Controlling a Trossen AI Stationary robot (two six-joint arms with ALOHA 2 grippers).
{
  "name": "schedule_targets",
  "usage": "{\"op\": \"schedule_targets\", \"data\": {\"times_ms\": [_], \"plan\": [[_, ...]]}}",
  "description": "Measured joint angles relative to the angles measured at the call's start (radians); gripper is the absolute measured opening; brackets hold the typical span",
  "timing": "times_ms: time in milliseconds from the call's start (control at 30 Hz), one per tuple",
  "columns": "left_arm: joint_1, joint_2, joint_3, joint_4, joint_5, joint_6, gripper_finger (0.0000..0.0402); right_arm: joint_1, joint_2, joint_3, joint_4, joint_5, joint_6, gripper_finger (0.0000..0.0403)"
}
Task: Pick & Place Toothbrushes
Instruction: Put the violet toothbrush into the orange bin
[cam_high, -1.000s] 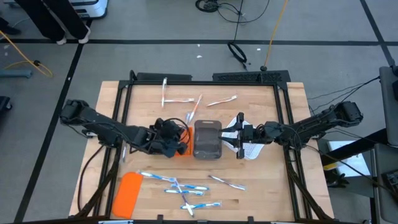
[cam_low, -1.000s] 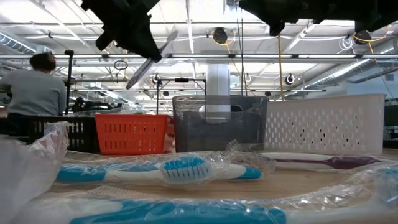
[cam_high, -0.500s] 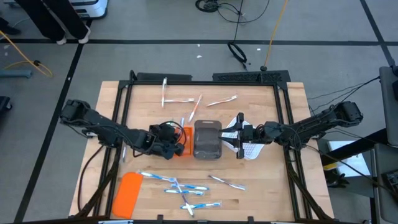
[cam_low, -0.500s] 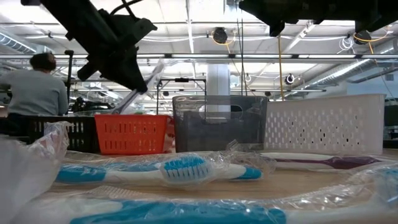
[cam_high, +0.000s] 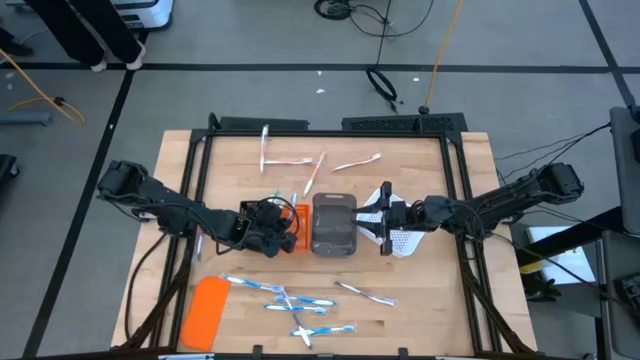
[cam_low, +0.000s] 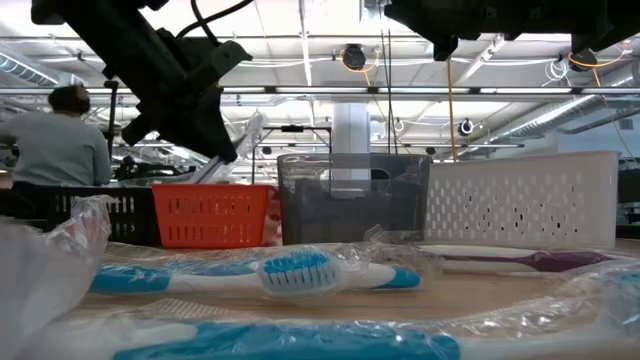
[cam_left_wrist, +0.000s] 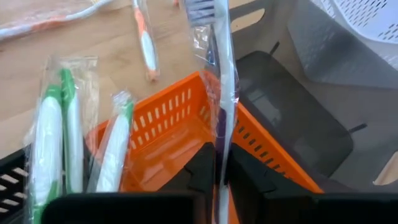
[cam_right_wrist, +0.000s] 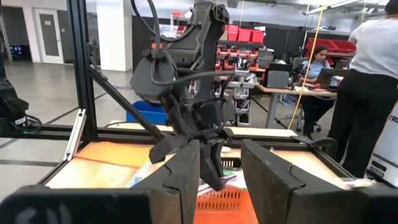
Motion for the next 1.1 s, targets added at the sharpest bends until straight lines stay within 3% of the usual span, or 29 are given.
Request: {"op": "schedule_targets", "data": {"times_ms": [267,500,1100], "plan": [[0.001,0.0,0.0,-0.002,0.023,-0.003,0.0105,0.003,0.0,0.0,-0.061,-0.012,0.069,0.0111],[0.001,0.0,0.0,0.001,-0.005,0.02,0.014,0.024,0.0,0.0,-0.173,-0.195,0.163,0.011],[0.001,0.0,0.001,0.121,-0.029,0.155,0.0147,0.305,0.186,-0.001,-0.312,-0.237,0.476,0.0094]]}}
